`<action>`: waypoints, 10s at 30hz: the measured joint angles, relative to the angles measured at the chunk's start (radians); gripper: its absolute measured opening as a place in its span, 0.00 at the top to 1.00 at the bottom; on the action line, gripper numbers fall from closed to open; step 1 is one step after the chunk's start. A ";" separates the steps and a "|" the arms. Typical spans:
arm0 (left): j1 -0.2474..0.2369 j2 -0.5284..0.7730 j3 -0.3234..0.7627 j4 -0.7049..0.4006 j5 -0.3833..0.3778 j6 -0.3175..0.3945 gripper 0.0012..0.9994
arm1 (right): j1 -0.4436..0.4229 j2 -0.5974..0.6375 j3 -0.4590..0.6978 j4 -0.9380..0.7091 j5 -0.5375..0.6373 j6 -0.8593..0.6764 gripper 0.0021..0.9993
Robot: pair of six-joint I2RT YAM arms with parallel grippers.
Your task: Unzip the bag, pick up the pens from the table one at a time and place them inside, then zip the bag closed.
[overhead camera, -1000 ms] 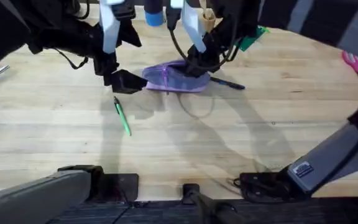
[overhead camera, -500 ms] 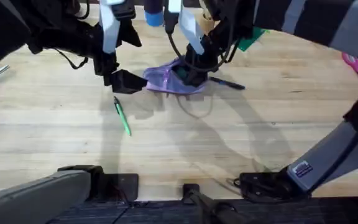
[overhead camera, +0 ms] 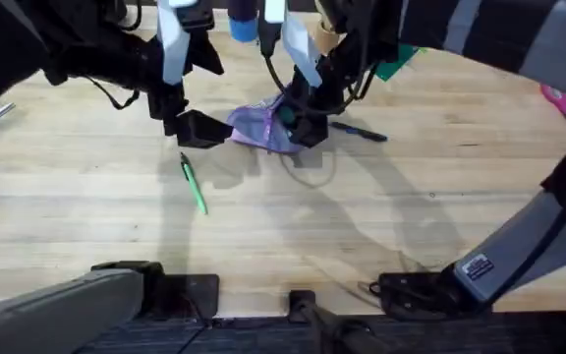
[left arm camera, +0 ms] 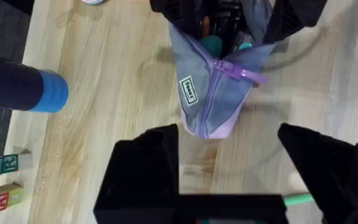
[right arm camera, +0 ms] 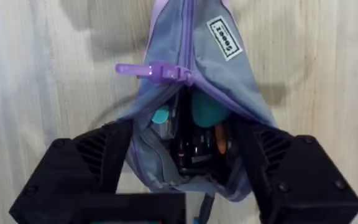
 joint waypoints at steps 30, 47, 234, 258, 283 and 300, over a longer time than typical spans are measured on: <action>0.000 0.000 0.000 0.000 0.000 0.000 0.01 | -0.023 -0.269 0.031 -0.459 0.267 0.166 0.00; 0.000 0.000 0.000 -0.001 0.000 0.000 0.01 | -0.023 -0.269 0.031 -0.461 0.322 0.221 0.00; 0.000 0.000 0.000 -0.009 -0.002 -0.012 0.01 | 0.112 -0.223 -0.265 0.386 0.224 0.107 0.00; 0.036 0.000 0.000 -0.177 -0.017 -0.923 0.01 | -0.022 -0.526 -0.265 0.333 0.215 0.435 0.00; -0.008 0.000 0.000 -0.309 -0.463 -1.716 0.01 | -0.022 -0.526 -0.265 0.298 0.215 0.435 0.00; -0.162 -0.011 -0.177 -0.166 -0.623 -2.008 0.01 | -0.059 -0.526 -0.265 0.276 0.215 0.435 0.00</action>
